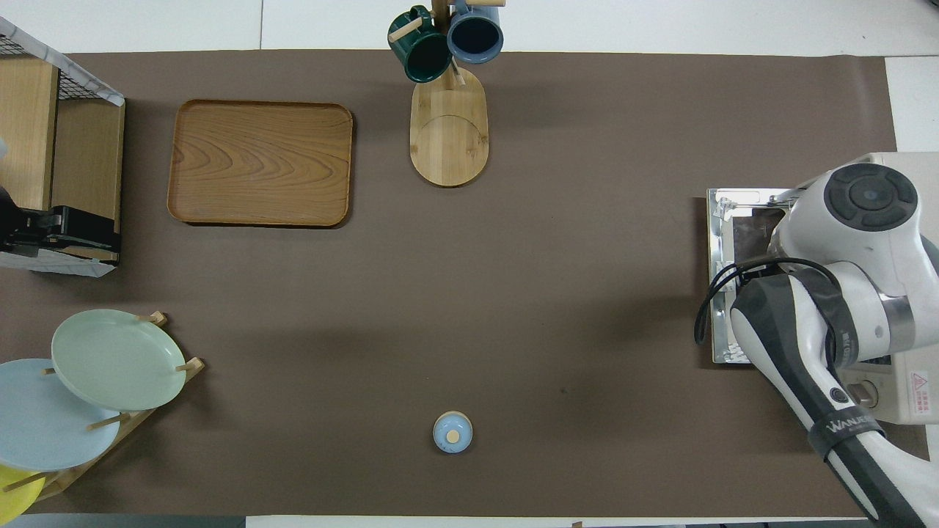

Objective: Put eggplant into oven
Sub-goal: 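Release the eggplant inside the oven and withdraw the right gripper, then push the oven door closed with the right gripper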

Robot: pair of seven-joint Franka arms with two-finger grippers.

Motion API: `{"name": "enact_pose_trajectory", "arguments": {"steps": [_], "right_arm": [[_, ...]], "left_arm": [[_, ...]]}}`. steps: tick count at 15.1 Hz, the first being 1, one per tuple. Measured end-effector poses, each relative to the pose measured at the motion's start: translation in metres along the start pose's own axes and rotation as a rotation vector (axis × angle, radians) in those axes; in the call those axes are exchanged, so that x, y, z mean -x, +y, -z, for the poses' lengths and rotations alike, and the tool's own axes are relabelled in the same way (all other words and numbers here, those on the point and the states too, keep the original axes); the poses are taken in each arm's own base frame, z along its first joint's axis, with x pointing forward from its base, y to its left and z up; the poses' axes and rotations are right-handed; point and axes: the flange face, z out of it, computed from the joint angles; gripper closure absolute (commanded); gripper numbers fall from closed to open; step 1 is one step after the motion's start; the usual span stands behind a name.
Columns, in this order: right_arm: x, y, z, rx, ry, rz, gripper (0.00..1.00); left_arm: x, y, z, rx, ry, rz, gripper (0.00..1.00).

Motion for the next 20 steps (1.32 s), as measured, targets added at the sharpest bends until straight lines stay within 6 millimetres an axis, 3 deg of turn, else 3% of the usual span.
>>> {"name": "enact_pose_trajectory", "arguments": {"steps": [2, 5, 8, 11, 13, 16, 20], "right_arm": [[-0.004, -0.012, 0.022, -0.080, 0.023, -0.022, 1.00], [-0.012, -0.056, 0.031, -0.128, 0.089, -0.020, 1.00], [-0.019, -0.097, 0.007, -0.130, 0.094, -0.007, 1.00], [-0.029, -0.095, -0.036, -0.080, 0.054, 0.021, 1.00], [-0.032, -0.088, -0.055, -0.040, 0.031, 0.038, 1.00], [-0.033, -0.077, -0.065, -0.021, 0.017, 0.036, 1.00], [-0.032, -0.078, -0.065, -0.010, 0.018, 0.048, 1.00]], "left_arm": [[0.000, 0.000, 0.000, 0.000, 0.000, 0.000, 0.00], [0.000, 0.000, 0.000, 0.000, 0.000, 0.000, 0.00], [0.000, 0.000, 0.000, 0.000, 0.000, 0.000, 0.00], [0.000, 0.000, 0.000, 0.000, 0.000, 0.000, 0.00], [0.000, 0.000, 0.000, 0.000, 0.000, 0.000, 0.00], [0.000, 0.000, 0.000, 0.000, 0.000, 0.000, 0.00], [0.000, 0.000, 0.000, 0.000, 0.000, 0.000, 0.00]]}}
